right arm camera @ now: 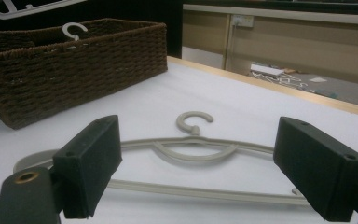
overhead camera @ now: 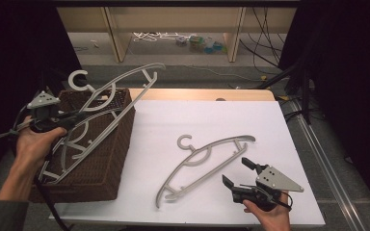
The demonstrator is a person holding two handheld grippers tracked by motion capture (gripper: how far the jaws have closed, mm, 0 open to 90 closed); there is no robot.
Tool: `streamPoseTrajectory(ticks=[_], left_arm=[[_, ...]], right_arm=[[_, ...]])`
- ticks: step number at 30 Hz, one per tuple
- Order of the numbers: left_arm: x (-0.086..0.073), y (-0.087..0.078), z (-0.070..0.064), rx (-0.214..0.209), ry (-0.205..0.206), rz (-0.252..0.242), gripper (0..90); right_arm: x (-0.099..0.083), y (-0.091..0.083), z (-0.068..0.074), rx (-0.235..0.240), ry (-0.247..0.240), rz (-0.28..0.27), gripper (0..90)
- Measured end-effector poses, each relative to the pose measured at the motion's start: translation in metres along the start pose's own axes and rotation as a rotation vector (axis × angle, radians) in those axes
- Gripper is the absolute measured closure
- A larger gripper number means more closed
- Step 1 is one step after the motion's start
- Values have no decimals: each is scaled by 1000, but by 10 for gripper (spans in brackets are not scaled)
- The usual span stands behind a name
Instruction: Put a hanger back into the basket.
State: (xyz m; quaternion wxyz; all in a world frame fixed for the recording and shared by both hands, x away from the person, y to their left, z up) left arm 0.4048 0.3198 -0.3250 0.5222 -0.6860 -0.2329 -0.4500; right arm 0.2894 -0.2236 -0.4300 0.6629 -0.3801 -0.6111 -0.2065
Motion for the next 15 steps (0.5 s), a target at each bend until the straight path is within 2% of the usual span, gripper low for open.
streamPoseTrajectory(ticks=[7,12,14,15], left_arm=[[-9,-4,19,32,-16,-2,813],[-19,-6,33,69,-30,4,814],[-22,-7,38,79,-24,3,813],[-24,-8,40,86,-36,11,813]], right_arm=[[0,-1,0,5,-2,6,161],[0,-1,0,5,0,6,161],[1,-1,0,6,-1,5,161],[0,0,0,2,-2,1,161]])
Point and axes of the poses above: each handheld gripper's, and its own axes: y roughly forward along the jaws, x roughly out of its top, z roughly to its left, the point moved 1 cm from there along y, roughly forward along the jaws, and after that the axes turned 3 degrees about -y, right-handed, at the moved point
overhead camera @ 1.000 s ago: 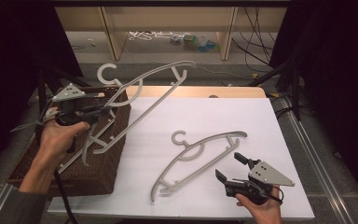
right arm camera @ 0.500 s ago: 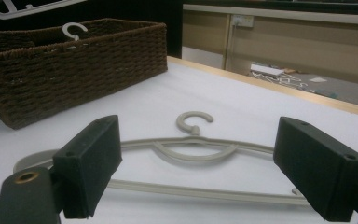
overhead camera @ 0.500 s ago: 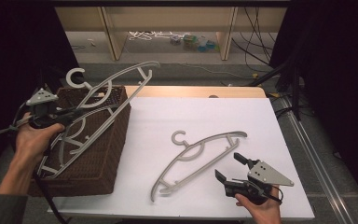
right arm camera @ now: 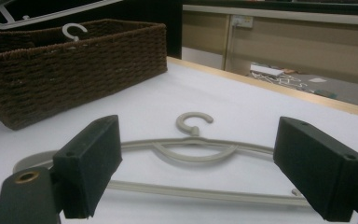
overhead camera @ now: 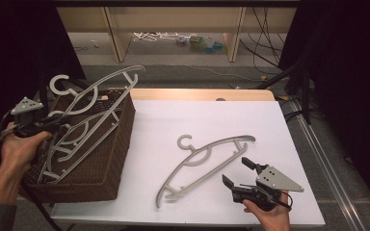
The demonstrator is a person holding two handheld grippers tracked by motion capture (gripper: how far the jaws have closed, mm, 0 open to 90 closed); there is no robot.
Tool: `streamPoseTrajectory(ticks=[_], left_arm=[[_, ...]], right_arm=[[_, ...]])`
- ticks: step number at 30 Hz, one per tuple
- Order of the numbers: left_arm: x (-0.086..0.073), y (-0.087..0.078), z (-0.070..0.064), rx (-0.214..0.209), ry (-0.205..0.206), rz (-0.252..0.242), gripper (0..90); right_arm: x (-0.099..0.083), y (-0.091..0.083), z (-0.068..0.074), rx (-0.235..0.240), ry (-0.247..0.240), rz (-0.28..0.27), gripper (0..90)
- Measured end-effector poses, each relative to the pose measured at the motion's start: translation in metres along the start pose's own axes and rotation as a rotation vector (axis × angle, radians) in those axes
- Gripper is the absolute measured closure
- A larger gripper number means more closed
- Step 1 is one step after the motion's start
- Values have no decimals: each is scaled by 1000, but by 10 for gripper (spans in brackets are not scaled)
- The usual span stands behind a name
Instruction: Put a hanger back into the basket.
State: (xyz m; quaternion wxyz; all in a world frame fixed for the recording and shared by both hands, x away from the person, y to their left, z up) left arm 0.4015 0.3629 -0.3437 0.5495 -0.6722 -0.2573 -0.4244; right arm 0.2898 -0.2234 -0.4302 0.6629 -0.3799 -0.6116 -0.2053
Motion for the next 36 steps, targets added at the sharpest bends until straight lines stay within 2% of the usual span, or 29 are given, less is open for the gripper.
streamPoseTrajectory(ticks=[1,3,5,7,8,10,12,15,20,25,28,36], left_arm=[[-2,0,3,4,-6,-2,813],[-5,0,8,15,-10,-3,813],[-8,-1,11,20,-4,-1,813],[-11,-2,15,25,-6,0,813],[-13,-2,16,27,-7,-2,814],[-17,-2,19,27,-4,-1,813],[-19,-2,22,33,-2,2,813],[-23,-3,27,49,2,14,813],[-27,-7,33,56,4,1,813],[-30,-10,37,68,27,19,813],[-33,-11,39,56,28,20,813],[-41,-13,44,57,37,38,813]], right_arm=[[0,1,0,11,7,-4,161],[0,0,0,1,3,-1,161],[0,1,0,12,6,2,161],[0,0,0,-2,0,6,161],[0,0,0,11,4,9,161],[0,0,0,3,2,16,162],[-1,1,0,11,6,0,162],[0,0,-1,-1,6,13,162],[-1,1,-1,2,5,11,162],[0,1,0,5,7,14,162],[0,1,-1,2,6,18,162],[-1,1,-1,-6,7,9,162]])
Point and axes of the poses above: each handheld gripper's, and its own axes: y roughly forward along the jaws, x roughly out of its top, z roughly to its left, the point moved 1 cm from there along y, roughly forward along the jaws, and after that the axes turned 3 degrees about -y, right-handed, at the moved point
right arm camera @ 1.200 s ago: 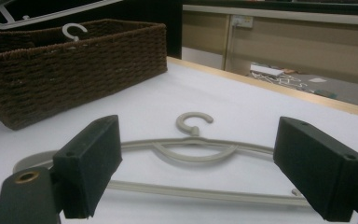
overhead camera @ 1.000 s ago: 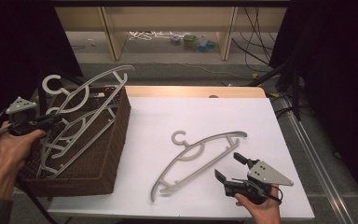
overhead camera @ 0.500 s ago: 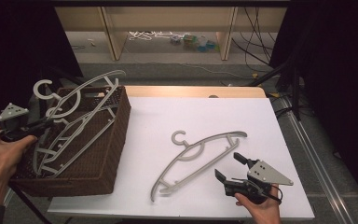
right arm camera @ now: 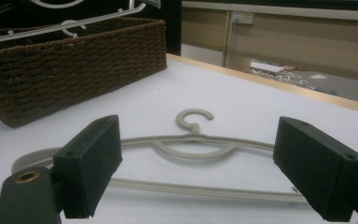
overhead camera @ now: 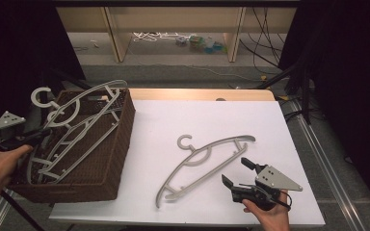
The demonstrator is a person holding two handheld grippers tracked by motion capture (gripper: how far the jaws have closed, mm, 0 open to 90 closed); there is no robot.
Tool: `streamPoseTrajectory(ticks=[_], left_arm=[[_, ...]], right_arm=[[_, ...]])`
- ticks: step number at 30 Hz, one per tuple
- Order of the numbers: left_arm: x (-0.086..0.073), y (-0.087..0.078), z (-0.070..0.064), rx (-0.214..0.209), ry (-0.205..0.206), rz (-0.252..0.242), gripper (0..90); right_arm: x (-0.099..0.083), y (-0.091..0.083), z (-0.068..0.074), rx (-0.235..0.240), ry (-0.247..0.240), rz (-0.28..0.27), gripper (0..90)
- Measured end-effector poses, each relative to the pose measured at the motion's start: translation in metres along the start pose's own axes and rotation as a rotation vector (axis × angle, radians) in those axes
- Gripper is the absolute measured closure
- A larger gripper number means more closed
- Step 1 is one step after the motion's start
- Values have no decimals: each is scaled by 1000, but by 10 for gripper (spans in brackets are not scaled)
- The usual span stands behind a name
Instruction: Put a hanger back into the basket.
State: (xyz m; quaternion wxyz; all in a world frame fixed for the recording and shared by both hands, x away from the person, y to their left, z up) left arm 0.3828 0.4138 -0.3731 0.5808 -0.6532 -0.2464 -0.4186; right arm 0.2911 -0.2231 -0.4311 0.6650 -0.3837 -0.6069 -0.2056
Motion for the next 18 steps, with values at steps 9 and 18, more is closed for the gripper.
streamPoseTrajectory(ticks=[9,18], left_arm=[[-1,2,3,5,27,40,813],[-4,8,4,14,29,58,813]], right_arm=[[0,0,0,7,-4,7,162],[0,0,0,6,-3,5,162]])
Point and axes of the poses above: each handheld gripper's, and its own axes: y roughly forward along the jaws, x roughly out of its top, z roughly to its left, the point moved 1 cm from there along y, roughly forward along the jaws, and after that the axes turned 3 degrees about -y, right-handed, at the moved point
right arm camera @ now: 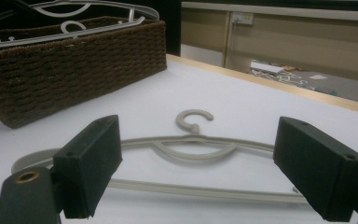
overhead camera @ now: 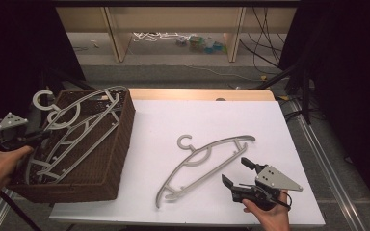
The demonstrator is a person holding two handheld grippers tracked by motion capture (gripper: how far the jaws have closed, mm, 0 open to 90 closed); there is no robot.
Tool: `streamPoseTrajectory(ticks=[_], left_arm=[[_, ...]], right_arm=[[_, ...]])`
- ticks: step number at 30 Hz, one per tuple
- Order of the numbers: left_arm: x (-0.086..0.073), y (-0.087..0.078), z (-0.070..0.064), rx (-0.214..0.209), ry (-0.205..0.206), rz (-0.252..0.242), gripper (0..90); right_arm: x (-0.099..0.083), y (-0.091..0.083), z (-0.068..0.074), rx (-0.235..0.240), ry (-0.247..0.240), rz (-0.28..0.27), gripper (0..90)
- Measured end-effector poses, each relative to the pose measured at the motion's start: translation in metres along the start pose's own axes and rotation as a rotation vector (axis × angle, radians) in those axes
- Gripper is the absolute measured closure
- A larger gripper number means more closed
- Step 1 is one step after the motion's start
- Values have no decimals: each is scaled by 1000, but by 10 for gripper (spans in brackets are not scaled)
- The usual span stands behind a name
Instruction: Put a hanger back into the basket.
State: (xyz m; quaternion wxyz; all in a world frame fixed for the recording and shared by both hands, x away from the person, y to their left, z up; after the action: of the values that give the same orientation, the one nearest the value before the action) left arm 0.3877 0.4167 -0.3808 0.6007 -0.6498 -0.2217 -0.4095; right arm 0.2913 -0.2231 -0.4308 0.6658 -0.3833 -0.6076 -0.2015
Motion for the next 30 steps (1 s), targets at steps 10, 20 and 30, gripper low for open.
streamPoseTrajectory(ticks=[10,20,30], left_arm=[[-4,0,4,27,14,17,814],[-3,13,-7,41,103,111,813],[-10,32,-13,1,58,198,806]], right_arm=[[0,0,0,-1,0,3,162],[-1,0,0,1,1,5,162],[0,1,0,4,1,3,162]])
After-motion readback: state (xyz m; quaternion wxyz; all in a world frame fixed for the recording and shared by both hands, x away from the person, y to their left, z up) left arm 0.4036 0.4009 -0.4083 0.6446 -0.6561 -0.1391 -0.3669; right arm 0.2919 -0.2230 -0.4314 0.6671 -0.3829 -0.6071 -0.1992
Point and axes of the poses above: each handheld gripper's, and its own axes: y roughly forward along the jaws, x roughly out of its top, z roughly to its left, the point moved 1 cm from there along y, roughly forward along the jaws, and after that the axes turned 3 degrees about -y, right-handed, at the moved point
